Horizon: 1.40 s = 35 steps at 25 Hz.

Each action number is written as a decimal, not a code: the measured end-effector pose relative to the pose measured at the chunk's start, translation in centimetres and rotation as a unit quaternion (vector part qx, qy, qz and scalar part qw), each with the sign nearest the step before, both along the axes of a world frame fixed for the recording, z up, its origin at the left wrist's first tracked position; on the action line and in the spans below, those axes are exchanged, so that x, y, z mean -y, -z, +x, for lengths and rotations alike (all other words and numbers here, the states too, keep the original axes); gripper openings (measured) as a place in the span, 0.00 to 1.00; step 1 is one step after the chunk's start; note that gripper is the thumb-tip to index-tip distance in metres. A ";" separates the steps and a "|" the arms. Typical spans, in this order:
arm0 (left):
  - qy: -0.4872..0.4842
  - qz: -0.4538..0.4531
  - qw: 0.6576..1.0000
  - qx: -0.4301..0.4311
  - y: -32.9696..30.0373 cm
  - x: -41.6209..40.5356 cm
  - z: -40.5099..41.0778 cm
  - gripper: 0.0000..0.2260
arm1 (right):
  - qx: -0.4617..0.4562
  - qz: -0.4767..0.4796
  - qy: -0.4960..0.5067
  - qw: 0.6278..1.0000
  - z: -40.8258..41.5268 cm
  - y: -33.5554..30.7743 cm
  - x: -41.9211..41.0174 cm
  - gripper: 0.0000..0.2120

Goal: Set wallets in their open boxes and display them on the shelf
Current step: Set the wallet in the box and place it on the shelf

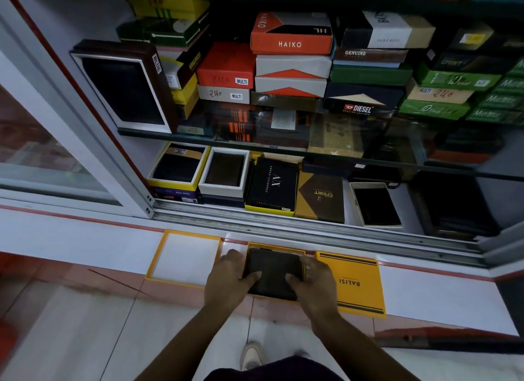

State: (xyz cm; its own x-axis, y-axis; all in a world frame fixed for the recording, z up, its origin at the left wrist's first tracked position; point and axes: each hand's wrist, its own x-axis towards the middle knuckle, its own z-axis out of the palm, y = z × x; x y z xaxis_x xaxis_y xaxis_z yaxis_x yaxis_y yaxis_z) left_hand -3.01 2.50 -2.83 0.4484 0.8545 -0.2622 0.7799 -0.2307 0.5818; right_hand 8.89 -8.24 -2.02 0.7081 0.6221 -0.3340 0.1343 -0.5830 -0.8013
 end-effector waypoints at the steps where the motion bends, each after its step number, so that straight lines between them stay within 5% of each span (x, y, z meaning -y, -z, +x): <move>1: 0.005 -0.024 1.000 0.016 0.0 0.1 0.2 0.19 | 0.007 -0.016 -0.012 1.000 -0.2 -0.2 -0.3 0.20; 6: -0.038 0.014 0.996 0.079 -2.3 -0.7 -2.0 0.16 | -0.136 0.064 0.072 0.986 -0.4 -2.6 -1.7 0.27; 13: -0.151 -0.001 0.988 0.020 -4.1 -6.8 -9.3 0.19 | -0.307 0.057 -0.002 0.950 -5.8 -4.2 -8.9 0.17; 20: -0.144 -0.017 0.989 0.021 -2.6 -8.6 -11.5 0.18 | -0.264 0.004 -0.008 0.965 -8.3 -1.4 -11.5 0.25; 26: -0.176 -0.002 0.984 0.019 -3.0 -6.1 -10.0 0.21 | -0.203 -0.019 -0.006 0.979 -6.0 -0.8 -10.2 0.17; 30: -0.186 0.080 0.969 0.143 -7.2 -3.0 -7.4 0.19 | -0.201 0.142 0.027 0.969 -2.7 -5.3 -6.4 0.13; 35: -0.154 0.070 0.911 0.376 -15.2 -2.7 -1.3 0.19 | -0.119 0.342 0.015 0.932 2.5 -15.1 -4.8 0.16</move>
State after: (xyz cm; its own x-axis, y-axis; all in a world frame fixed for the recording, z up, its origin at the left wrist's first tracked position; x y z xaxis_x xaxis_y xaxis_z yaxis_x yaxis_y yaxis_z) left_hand -4.31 5.22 12.34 0.1904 0.9716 0.1406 0.2135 -0.1807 0.9601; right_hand 11.40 -3.44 13.06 0.6853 0.7281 -0.0165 -0.1036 0.0751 -0.9918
